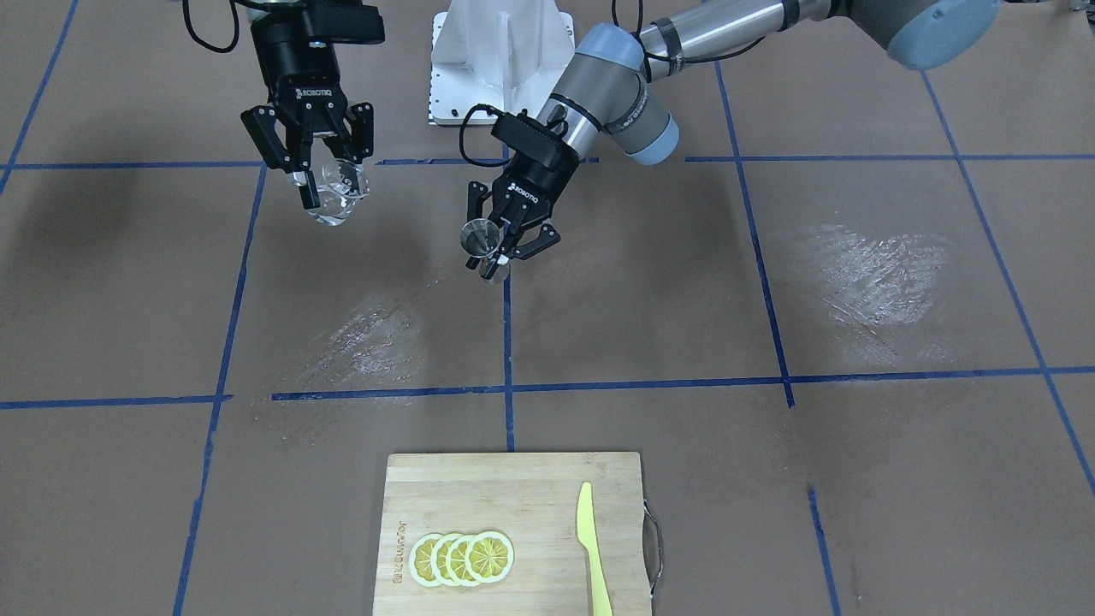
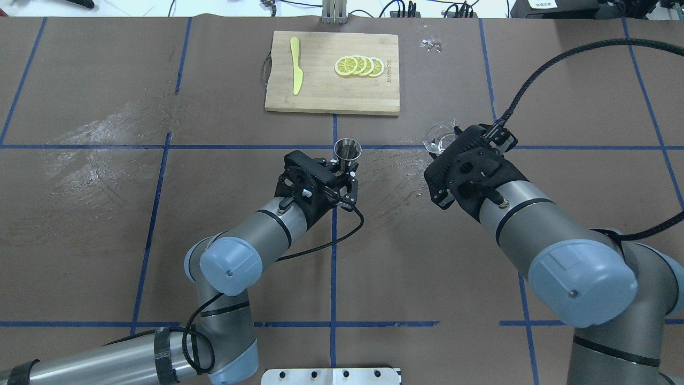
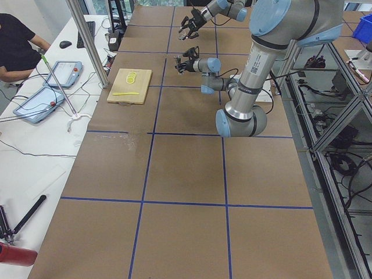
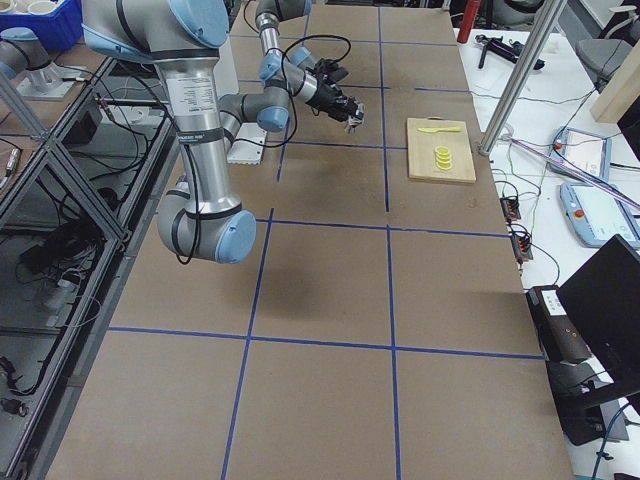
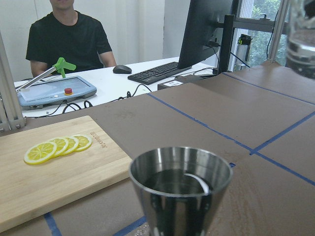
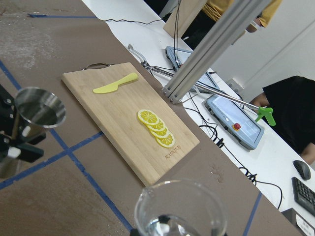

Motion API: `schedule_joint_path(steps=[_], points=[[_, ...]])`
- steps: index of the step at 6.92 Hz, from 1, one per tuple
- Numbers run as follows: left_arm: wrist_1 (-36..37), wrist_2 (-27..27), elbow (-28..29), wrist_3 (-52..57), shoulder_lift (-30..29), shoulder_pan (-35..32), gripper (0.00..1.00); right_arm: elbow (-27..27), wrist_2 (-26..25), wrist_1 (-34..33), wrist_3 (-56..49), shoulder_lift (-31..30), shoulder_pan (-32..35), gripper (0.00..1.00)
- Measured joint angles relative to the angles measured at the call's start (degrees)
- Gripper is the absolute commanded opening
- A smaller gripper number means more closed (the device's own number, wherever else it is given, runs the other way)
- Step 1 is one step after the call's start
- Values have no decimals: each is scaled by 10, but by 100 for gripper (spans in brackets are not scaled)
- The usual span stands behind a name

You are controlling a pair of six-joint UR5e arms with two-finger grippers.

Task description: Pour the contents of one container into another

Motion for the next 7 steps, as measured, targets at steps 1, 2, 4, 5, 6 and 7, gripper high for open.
schedule_joint_path(steps=[1, 2, 4, 5, 6, 7], points=[[-1, -1, -19, 1, 21, -11, 0, 10, 0, 34, 58, -35, 1, 0], [-2, -2, -43, 2, 47, -21, 0, 12, 0, 107, 116, -87, 2, 0], [-2, 0, -84, 1, 105, -35, 0, 1, -1, 237, 183, -191, 5, 0], [-2, 3, -103, -1, 137, -42, 0, -8, 0, 256, 223, -219, 6, 0], [-2, 13, -119, -5, 176, -51, 0, -21, 6, 262, 276, -239, 7, 0], [-1, 29, -135, -7, 219, -56, 0, -36, 15, 264, 342, -253, 7, 0]])
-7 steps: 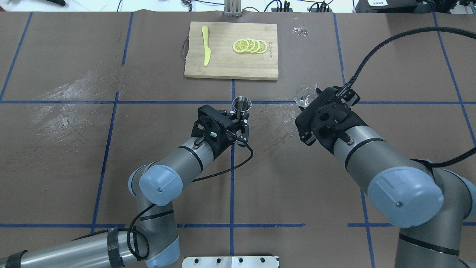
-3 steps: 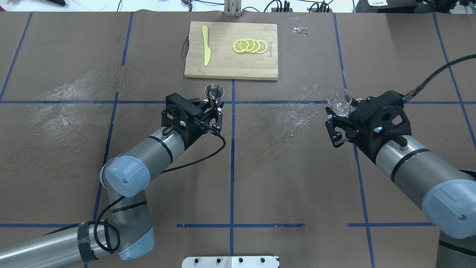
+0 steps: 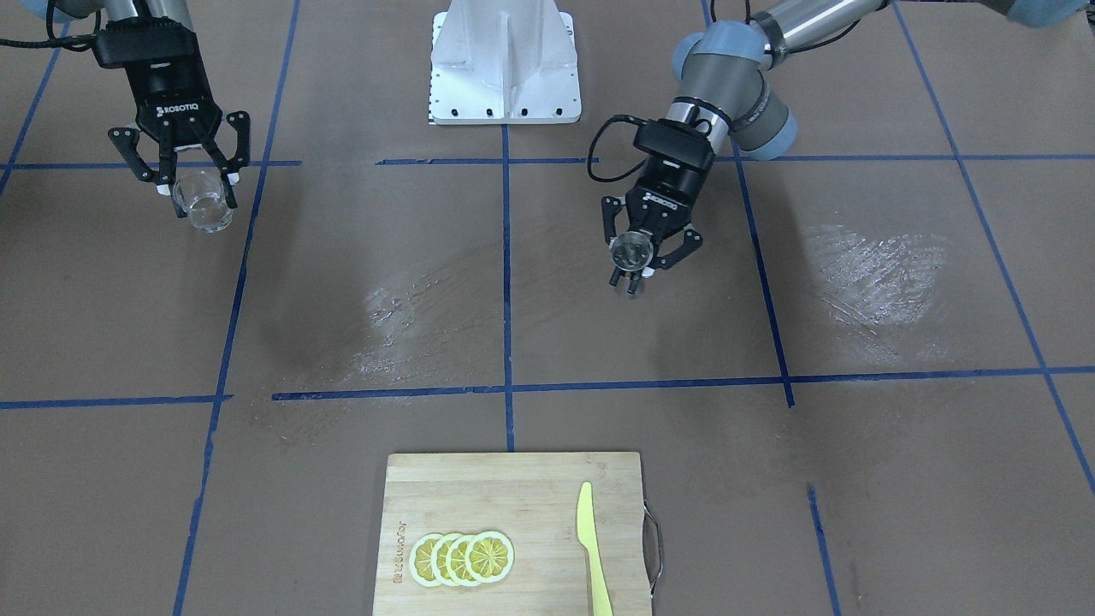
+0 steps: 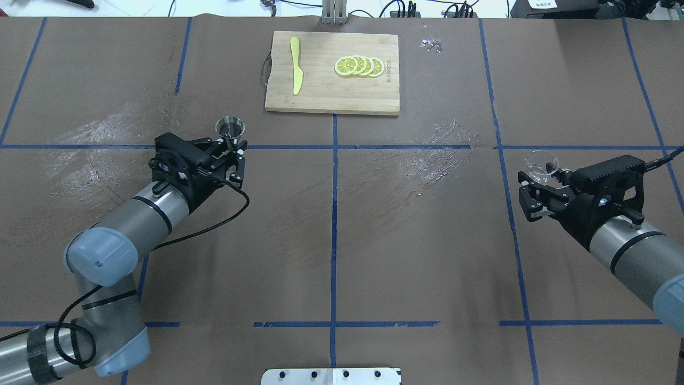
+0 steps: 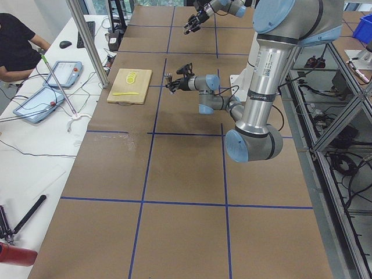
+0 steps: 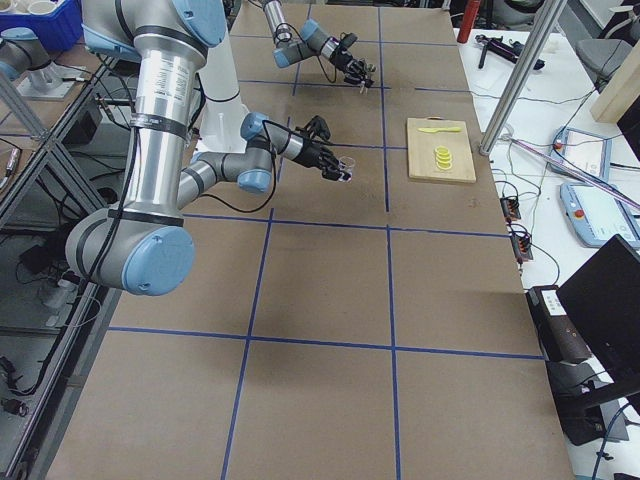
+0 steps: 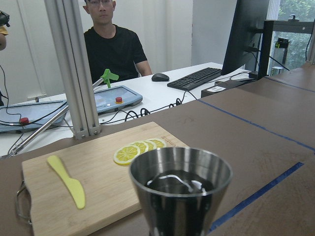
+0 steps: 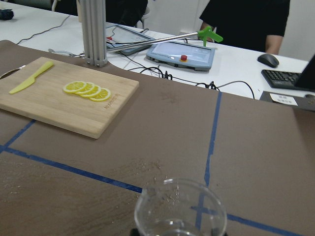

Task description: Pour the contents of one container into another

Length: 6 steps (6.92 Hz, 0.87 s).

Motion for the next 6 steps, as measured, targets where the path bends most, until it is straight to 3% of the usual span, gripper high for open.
schedule_joint_path(steps=[3, 6], points=[[0, 19, -37, -70, 110, -11, 0, -29, 7, 4, 153, -37, 2, 0], [7, 106, -27, -164, 159, -11, 0, -64, -16, 5, 194, -37, 2, 0]])
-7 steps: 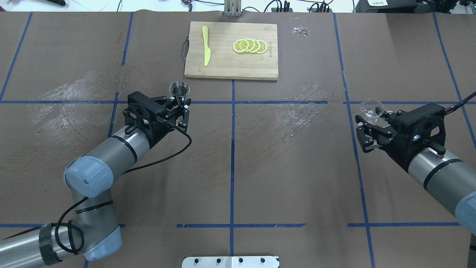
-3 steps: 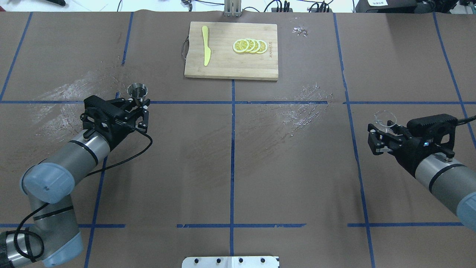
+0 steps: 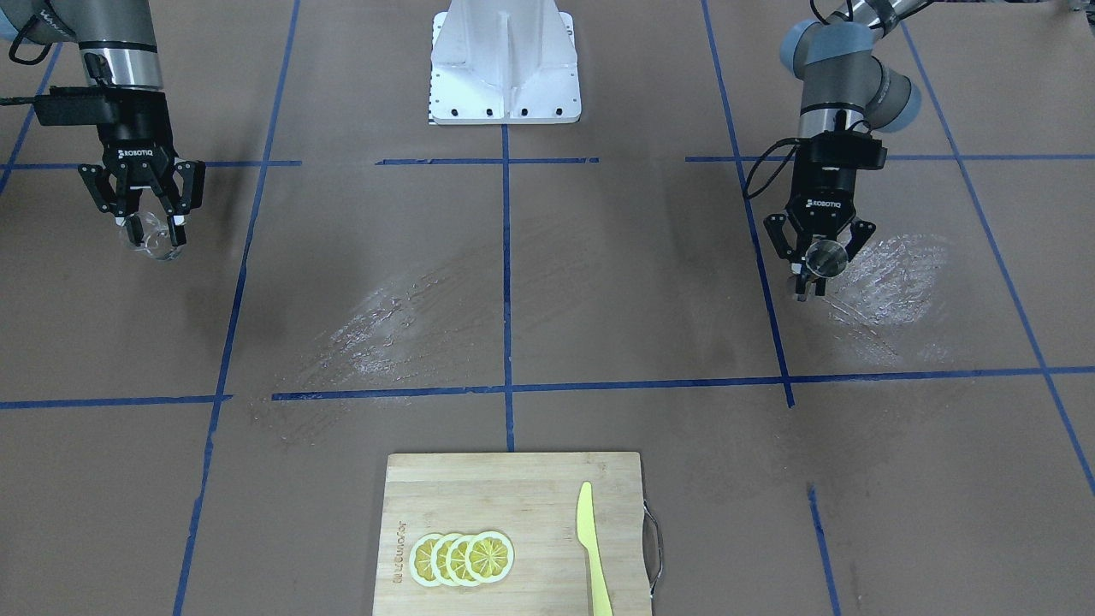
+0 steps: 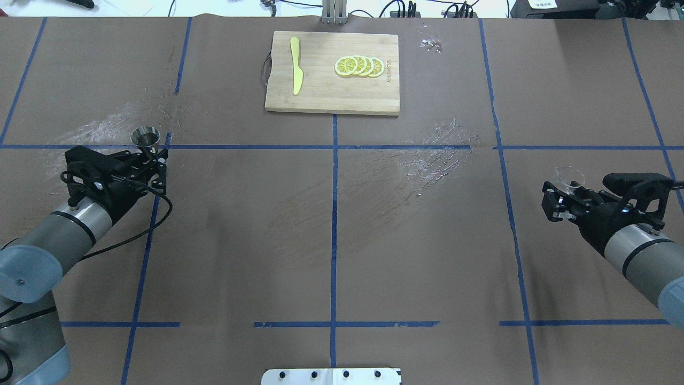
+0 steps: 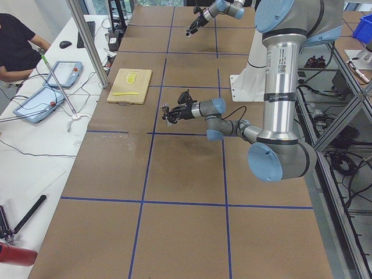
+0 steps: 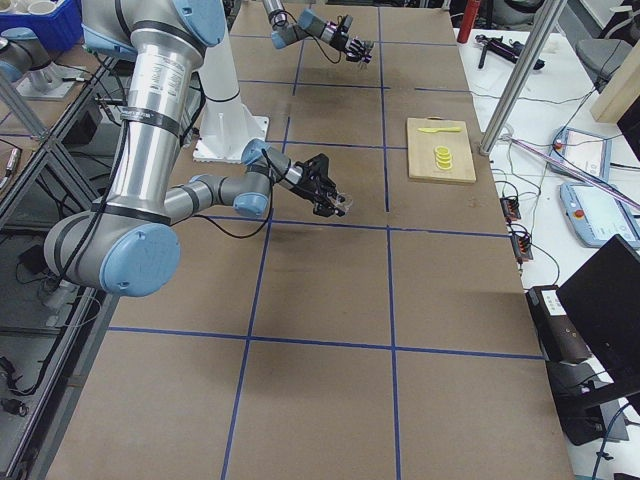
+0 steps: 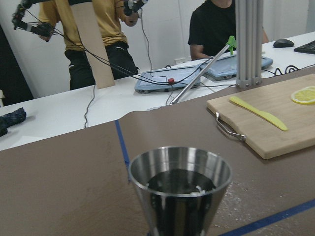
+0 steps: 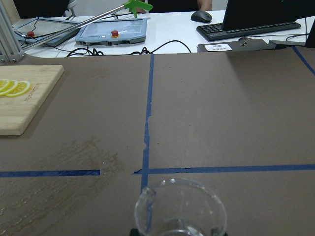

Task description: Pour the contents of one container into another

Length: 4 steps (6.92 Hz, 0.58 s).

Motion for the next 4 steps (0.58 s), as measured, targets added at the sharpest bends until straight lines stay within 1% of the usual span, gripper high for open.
schedule_joint_path(steps=[2, 4], points=[[3, 68, 34, -121, 2, 5, 0, -31, -29, 1, 9, 3, -1, 0], [18, 138, 67, -190, 1, 33, 0, -41, -36, 2, 20, 4, -2, 0]])
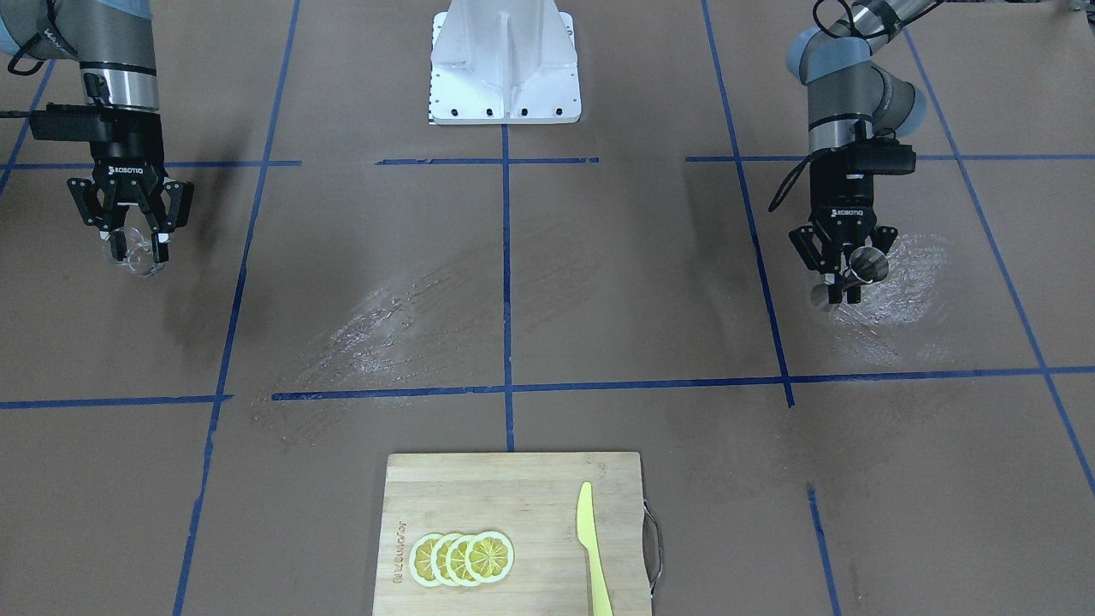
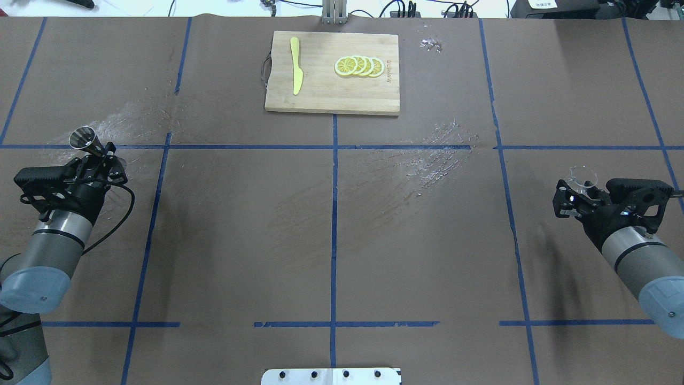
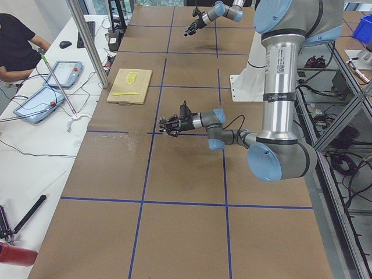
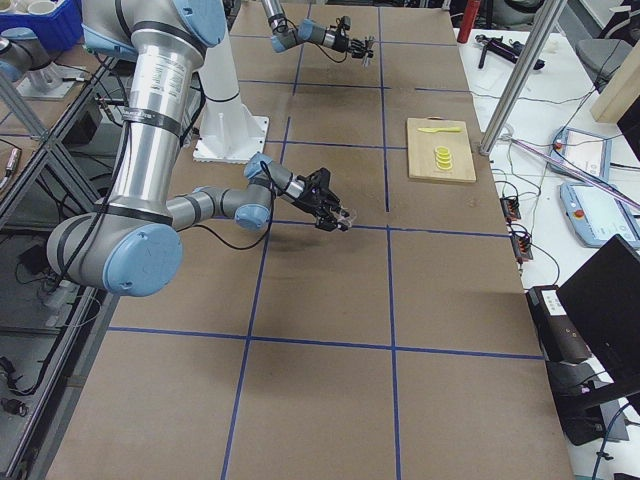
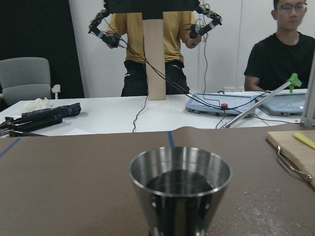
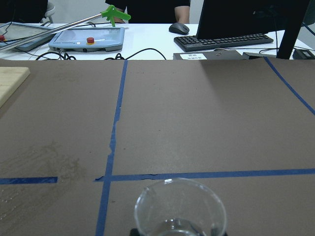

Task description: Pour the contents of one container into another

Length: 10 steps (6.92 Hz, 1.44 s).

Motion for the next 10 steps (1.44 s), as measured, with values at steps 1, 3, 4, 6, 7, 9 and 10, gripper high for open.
schedule_joint_path(steps=[1, 3, 4, 6, 7, 9, 10], points=[[6, 27, 5, -11, 0, 21, 0, -1, -3, 0, 10, 1, -1, 0], [10, 60, 15, -23, -3, 58, 0, -1, -14, -1, 18, 1, -5, 0], [11, 67, 20, -29, -6, 70, 0, -1, -22, -1, 19, 2, -9, 0], [17, 70, 24, -32, -15, 85, 0, -1, -35, -1, 19, 2, -17, 0], [19, 70, 24, -32, -17, 91, 0, -2, -39, -1, 20, 2, -20, 0], [20, 70, 24, -32, -18, 96, 0, -2, -44, -1, 21, 2, -25, 0], [20, 70, 24, -32, -18, 97, 0, -2, -48, -1, 21, 2, -27, 0]])
